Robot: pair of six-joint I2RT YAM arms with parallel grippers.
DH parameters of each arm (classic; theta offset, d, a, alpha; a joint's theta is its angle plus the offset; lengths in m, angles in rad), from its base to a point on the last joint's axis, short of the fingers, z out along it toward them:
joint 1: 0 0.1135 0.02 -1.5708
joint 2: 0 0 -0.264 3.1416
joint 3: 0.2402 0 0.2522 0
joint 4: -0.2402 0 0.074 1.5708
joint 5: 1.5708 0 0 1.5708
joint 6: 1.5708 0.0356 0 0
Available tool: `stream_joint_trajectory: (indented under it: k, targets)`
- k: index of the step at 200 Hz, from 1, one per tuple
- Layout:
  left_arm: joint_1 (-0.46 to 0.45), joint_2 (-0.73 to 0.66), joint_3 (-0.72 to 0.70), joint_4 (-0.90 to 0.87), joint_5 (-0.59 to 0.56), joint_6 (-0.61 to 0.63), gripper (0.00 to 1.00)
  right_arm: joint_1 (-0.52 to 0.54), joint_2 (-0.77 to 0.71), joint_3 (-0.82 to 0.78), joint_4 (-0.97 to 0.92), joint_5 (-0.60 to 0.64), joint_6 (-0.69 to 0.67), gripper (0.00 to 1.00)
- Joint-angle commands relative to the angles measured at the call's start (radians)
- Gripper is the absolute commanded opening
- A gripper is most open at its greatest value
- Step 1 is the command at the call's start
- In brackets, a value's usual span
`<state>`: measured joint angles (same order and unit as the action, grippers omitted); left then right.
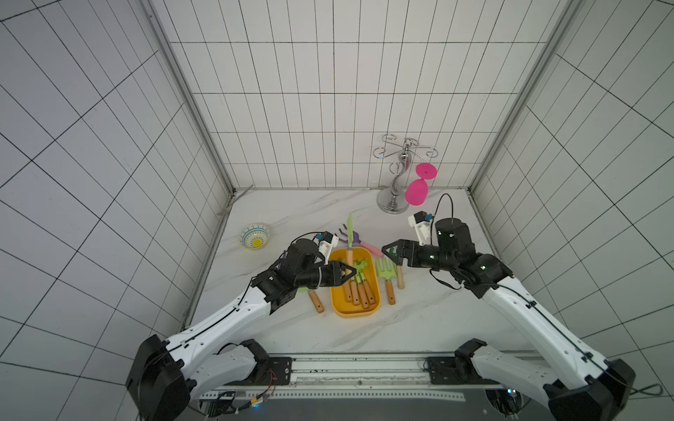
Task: Put the rake into the storage box
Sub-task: Pick up the rake at the center of the board, then place the rake in the storage box.
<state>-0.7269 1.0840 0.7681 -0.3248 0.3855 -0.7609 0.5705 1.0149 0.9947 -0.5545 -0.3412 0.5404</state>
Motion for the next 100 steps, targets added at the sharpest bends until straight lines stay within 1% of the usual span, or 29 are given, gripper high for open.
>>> stream_joint_trajectory:
  k: [1, 14, 27, 34, 59, 78, 100]
  targets:
    - [-0.091, 0.041, 0.034, -0.2, -0.315, -0.024, 0.09, -0.041, -0.022, 0.024, -0.299, 0.255, -0.075, 0.89]
    - [-0.163, 0.108, 0.075, -0.252, -0.436, -0.07, 0.09, -0.046, -0.025, 0.002, -0.314, 0.258, -0.099, 0.89]
    - [-0.218, 0.19, 0.123, -0.288, -0.527, -0.104, 0.09, -0.046, -0.019, -0.018, -0.31, 0.23, -0.123, 0.89]
    - [-0.232, 0.238, 0.151, -0.32, -0.563, -0.129, 0.09, -0.047, -0.016, -0.028, -0.305, 0.22, -0.13, 0.89]
    - [-0.256, 0.387, 0.247, -0.43, -0.614, -0.215, 0.08, -0.048, -0.009, -0.053, -0.298, 0.199, -0.15, 0.89]
    - [-0.269, 0.447, 0.286, -0.47, -0.659, -0.266, 0.07, -0.048, -0.017, -0.073, -0.285, 0.18, -0.174, 0.88]
    - [-0.27, 0.498, 0.31, -0.495, -0.663, -0.315, 0.07, -0.047, -0.015, -0.095, -0.279, 0.166, -0.206, 0.89]
